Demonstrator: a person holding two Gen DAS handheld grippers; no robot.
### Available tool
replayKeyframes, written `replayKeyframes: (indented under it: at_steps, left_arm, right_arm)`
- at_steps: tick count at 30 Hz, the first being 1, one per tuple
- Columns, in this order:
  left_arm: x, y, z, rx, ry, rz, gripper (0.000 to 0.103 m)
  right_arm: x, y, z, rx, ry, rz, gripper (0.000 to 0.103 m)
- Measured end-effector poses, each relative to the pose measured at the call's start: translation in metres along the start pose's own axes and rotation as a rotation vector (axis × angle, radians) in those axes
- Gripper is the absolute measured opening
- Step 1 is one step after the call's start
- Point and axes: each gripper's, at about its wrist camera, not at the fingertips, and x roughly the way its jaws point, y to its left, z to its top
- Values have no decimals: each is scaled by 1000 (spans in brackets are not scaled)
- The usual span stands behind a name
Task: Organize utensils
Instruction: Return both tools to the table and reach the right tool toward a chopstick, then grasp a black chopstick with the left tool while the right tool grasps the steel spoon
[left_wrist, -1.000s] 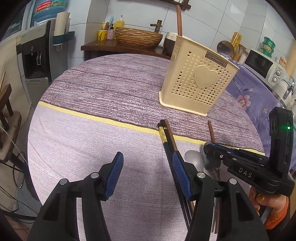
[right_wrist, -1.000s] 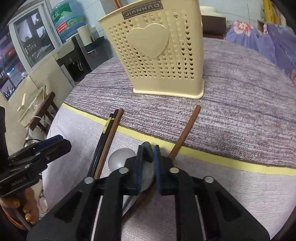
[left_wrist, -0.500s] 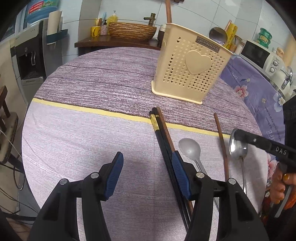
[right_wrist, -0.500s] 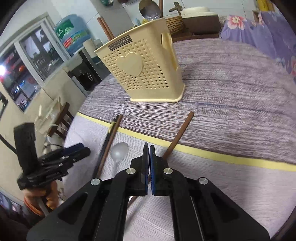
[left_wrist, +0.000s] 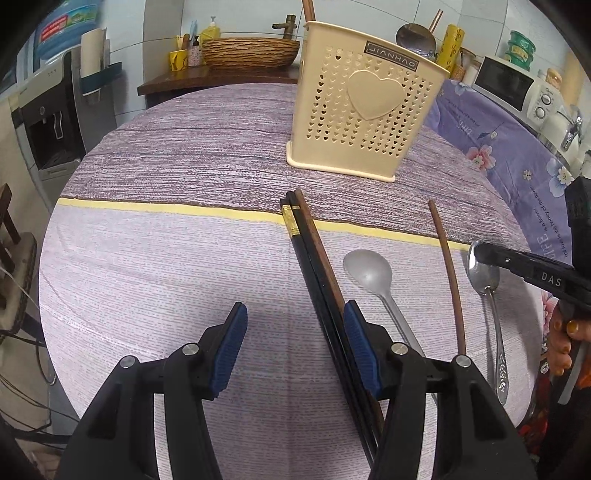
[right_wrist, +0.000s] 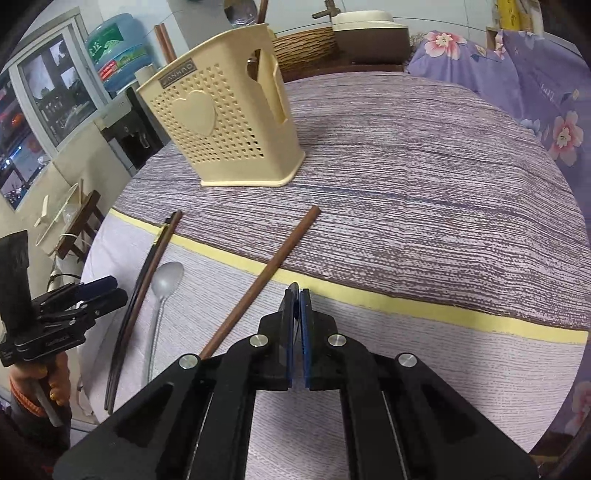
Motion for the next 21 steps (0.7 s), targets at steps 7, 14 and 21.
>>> replayKeyframes:
  at_steps: [7, 14, 21]
  left_arm:
    - [4, -6, -2, 34, 6, 45, 51]
    - [5, -7, 2, 56, 2, 85, 51]
    - [0, 17, 0, 27, 9, 76, 50]
  right_arm:
    - [-11, 2, -3, 60, -77, -70, 63]
    - [-20, 15, -13, 123, -102, -209, 69]
    - [-29, 23, -36, 174, -106, -271, 72]
